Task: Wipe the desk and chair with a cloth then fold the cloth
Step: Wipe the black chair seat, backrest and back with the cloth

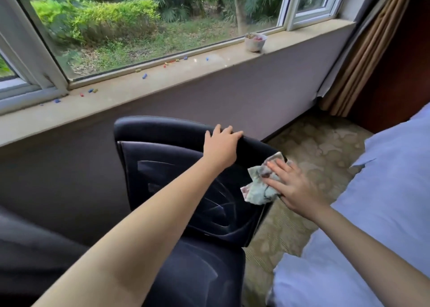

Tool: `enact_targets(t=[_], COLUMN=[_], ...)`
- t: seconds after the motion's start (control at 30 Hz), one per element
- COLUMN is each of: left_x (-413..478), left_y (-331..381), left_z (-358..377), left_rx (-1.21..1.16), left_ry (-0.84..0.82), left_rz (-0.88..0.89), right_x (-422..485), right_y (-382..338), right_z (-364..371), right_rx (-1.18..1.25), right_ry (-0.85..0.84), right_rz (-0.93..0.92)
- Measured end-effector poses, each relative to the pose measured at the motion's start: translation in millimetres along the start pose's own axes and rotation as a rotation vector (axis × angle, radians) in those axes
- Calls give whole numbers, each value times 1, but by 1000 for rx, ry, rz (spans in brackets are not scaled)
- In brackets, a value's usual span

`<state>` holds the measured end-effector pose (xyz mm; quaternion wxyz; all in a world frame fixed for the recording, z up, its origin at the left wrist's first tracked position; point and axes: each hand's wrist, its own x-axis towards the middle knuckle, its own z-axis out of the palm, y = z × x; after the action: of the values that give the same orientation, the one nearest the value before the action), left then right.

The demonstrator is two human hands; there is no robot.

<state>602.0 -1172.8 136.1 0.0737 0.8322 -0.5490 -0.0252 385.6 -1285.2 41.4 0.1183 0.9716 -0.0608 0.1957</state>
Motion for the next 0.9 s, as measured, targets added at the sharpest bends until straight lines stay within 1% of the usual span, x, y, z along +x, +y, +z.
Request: enact_targets(t=[0.1, 0.2, 0.27, 0.37, 0.43, 0.53, 0.63, 0.67, 0.8, 0.87, 0.9], left_x=[3, 2, 1, 3, 4, 5, 4, 4, 0, -2, -2], left_y=[7, 3, 4, 8, 12, 16, 16, 16, 18, 22, 23], left_z=[0, -6, -6, -1, 2, 5, 9, 9, 9, 7, 7], left_rx=[45, -41, -69, -82, -78, -93, -111, -116, -133, -122, -116], left_ry=[14, -62, -75, -67, -59, -29, -26, -26, -38, -33, -26], left_rz=[29, -2, -9, -27, -44, -75, -89, -95, -112, -116, -119], right_x=[35, 73, 84, 70, 50, 16, -11, -20, -58, -59, -53], right_y=[6, 8, 6, 1, -5, -21, -43, -51, -71, -66, -61], right_z=[-12, -23, -18, -1, 13, 36, 62, 71, 90, 85, 79], right_rx=[23, 28, 55, 120, 90, 69, 77, 82, 51, 38, 43], right_ry=[-19, 26, 51, 188, 280, 312, 268, 231, -38, -78, -54], right_rz=[-11, 34, 36, 49, 12, -41, -50, -79, -343, -390, -376])
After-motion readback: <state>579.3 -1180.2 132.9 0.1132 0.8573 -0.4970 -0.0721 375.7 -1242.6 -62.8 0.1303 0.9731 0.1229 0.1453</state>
